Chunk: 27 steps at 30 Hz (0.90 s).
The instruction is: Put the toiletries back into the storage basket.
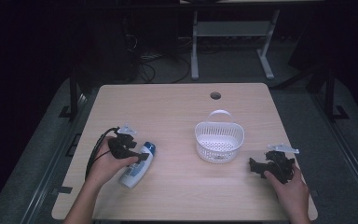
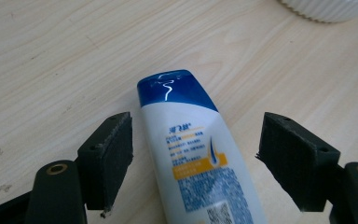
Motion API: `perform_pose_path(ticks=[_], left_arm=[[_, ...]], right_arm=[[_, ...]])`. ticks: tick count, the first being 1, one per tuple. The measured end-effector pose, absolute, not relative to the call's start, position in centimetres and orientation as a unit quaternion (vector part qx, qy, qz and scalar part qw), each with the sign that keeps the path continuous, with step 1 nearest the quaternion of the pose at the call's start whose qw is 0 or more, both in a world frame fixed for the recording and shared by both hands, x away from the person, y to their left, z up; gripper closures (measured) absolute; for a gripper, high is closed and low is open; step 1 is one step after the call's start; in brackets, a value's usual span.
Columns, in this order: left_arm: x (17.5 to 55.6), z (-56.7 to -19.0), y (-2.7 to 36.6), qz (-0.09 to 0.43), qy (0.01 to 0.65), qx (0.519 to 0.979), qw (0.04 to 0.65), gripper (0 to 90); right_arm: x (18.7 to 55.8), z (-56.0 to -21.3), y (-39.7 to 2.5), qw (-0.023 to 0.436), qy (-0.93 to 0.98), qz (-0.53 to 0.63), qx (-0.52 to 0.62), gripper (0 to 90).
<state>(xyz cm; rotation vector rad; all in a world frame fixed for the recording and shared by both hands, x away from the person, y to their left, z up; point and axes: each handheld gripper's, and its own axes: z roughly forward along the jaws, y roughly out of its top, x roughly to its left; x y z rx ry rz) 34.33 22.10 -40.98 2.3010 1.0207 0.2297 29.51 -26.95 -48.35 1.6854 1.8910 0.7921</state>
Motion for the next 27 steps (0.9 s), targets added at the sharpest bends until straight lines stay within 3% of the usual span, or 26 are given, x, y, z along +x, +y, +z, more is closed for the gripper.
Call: perform_pose_path(ticks=[27], left_arm=[[36.7,-44.7,18.8,0.079,0.411,0.881,0.222,25.6]], right_arm=[[29.6,-48.4,-26.9,0.241,0.691,0.290,0.616,0.4]])
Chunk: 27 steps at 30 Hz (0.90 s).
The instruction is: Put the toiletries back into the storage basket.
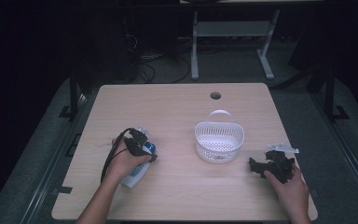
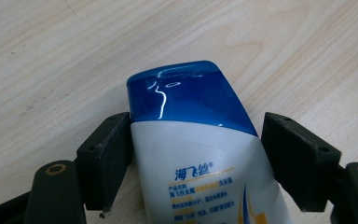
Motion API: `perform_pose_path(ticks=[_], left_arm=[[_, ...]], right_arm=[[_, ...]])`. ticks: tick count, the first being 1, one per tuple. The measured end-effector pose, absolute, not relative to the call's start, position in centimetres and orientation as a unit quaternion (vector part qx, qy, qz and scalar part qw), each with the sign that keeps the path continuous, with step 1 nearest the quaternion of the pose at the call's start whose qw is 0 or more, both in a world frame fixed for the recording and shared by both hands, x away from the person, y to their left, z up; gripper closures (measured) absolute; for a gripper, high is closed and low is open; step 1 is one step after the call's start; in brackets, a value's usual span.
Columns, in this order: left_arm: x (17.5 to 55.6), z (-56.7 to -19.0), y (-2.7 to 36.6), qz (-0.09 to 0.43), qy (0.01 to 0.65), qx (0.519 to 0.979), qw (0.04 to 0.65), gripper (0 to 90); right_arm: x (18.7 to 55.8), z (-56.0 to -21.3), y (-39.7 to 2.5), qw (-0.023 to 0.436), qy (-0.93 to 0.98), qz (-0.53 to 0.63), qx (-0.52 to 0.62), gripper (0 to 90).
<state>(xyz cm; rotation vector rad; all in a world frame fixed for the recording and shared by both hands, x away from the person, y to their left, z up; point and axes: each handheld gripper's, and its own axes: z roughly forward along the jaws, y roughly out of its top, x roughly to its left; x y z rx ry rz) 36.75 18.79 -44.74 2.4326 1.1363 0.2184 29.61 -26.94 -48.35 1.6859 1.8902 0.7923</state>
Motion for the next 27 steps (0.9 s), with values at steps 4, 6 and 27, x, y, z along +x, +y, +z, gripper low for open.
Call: perform_pose_path(ticks=[4,6,27], left_arm=[[36.60,-44.87,18.53,0.088,0.408,0.883,0.214,25.6],[36.56,-44.87,18.44,0.091,0.405,0.886,0.208,25.8],[36.42,-44.59,18.33,0.091,0.401,0.889,0.201,36.0]], right_arm=[[29.61,-48.35,-26.94,0.241,0.691,0.290,0.617,0.4],[29.61,-48.35,-26.94,0.241,0.691,0.290,0.617,0.4],[29.61,-48.35,-26.94,0.241,0.691,0.290,0.617,0.4]])
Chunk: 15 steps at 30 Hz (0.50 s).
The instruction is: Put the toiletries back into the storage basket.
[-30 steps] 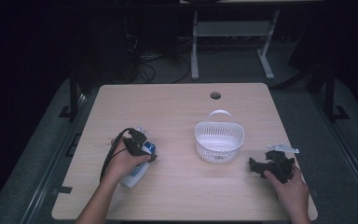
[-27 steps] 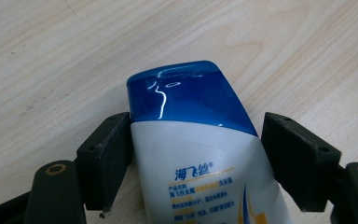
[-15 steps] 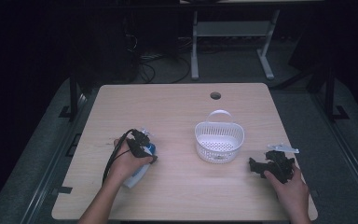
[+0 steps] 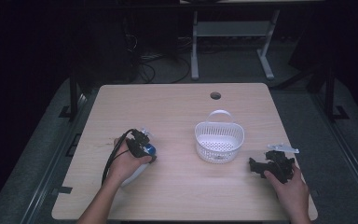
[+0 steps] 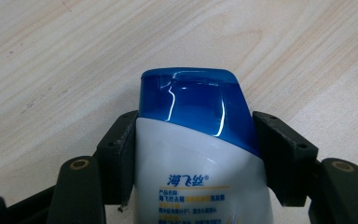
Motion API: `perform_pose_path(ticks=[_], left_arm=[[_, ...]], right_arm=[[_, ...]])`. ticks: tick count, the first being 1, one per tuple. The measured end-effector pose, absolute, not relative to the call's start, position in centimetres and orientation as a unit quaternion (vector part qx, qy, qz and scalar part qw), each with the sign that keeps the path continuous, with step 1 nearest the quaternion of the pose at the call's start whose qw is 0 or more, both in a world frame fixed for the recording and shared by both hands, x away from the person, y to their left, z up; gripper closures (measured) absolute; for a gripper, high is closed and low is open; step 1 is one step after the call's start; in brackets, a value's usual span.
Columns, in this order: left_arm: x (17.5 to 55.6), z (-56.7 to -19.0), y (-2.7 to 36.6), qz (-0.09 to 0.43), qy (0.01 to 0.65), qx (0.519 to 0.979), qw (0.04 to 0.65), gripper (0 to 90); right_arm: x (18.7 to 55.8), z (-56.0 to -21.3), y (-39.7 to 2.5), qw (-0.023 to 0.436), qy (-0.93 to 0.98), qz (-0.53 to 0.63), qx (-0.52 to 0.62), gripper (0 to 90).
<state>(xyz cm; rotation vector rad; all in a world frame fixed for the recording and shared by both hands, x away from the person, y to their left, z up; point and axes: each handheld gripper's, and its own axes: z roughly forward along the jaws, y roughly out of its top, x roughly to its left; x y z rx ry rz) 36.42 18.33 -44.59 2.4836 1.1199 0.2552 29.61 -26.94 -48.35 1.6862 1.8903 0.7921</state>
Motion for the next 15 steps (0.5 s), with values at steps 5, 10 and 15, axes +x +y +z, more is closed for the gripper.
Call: perform_pose_path(ticks=[5,10,15], left_arm=[[36.3,-44.2,18.6,0.084,0.394,0.890,0.215,36.4],[35.9,-43.4,19.3,0.076,0.387,0.886,0.243,36.6],[35.6,-42.9,20.3,0.066,0.375,0.884,0.272,36.7]], right_arm=[[29.6,-48.4,-26.9,0.241,0.691,0.290,0.617,0.4],[29.6,-48.4,-26.9,0.241,0.691,0.290,0.617,0.4],[29.6,-48.4,-26.9,0.241,0.691,0.290,0.617,0.4]])
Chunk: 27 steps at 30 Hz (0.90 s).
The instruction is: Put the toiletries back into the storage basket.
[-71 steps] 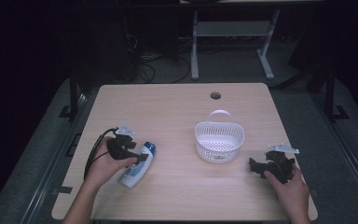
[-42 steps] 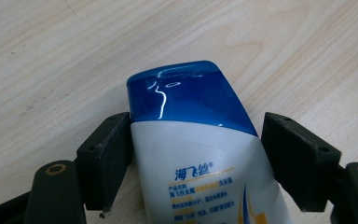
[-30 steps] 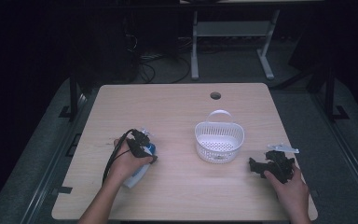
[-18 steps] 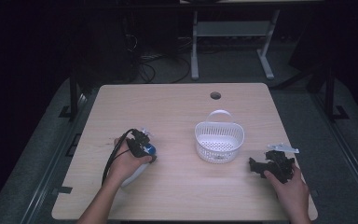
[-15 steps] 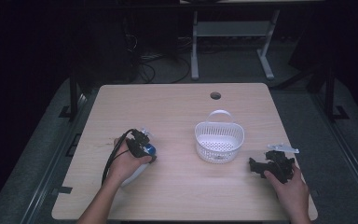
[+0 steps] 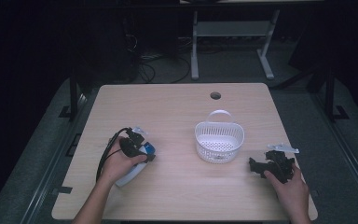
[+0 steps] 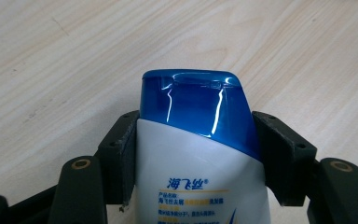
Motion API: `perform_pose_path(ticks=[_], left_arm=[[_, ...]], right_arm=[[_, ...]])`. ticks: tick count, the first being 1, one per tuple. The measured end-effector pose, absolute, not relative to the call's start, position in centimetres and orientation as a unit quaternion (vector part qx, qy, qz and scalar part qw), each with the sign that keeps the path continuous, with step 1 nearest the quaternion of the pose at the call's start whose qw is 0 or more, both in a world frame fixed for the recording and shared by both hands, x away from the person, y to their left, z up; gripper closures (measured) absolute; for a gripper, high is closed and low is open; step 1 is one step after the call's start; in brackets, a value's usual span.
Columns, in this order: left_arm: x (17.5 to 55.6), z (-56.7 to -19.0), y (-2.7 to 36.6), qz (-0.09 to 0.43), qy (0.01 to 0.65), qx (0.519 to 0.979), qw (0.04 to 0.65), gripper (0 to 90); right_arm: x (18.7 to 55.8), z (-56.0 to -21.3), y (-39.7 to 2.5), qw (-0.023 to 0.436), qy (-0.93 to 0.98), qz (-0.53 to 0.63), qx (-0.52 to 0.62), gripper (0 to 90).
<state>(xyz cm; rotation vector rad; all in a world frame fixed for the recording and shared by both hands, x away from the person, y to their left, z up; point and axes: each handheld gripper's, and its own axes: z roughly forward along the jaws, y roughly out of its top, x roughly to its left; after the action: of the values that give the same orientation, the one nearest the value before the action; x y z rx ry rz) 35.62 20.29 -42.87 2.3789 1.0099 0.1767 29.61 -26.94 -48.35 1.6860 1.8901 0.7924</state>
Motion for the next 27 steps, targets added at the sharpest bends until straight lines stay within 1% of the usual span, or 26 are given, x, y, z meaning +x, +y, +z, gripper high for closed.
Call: perform_pose_path(ticks=[11,27], left_arm=[[35.0,-41.2,22.8,0.041,0.363,0.866,0.343,37.0],[34.1,-38.4,23.9,0.017,0.336,0.835,0.435,37.6]], right_arm=[[29.6,-48.4,-26.9,0.241,0.691,0.290,0.616,0.4],[29.6,-48.4,-26.9,0.241,0.691,0.290,0.617,0.4]])
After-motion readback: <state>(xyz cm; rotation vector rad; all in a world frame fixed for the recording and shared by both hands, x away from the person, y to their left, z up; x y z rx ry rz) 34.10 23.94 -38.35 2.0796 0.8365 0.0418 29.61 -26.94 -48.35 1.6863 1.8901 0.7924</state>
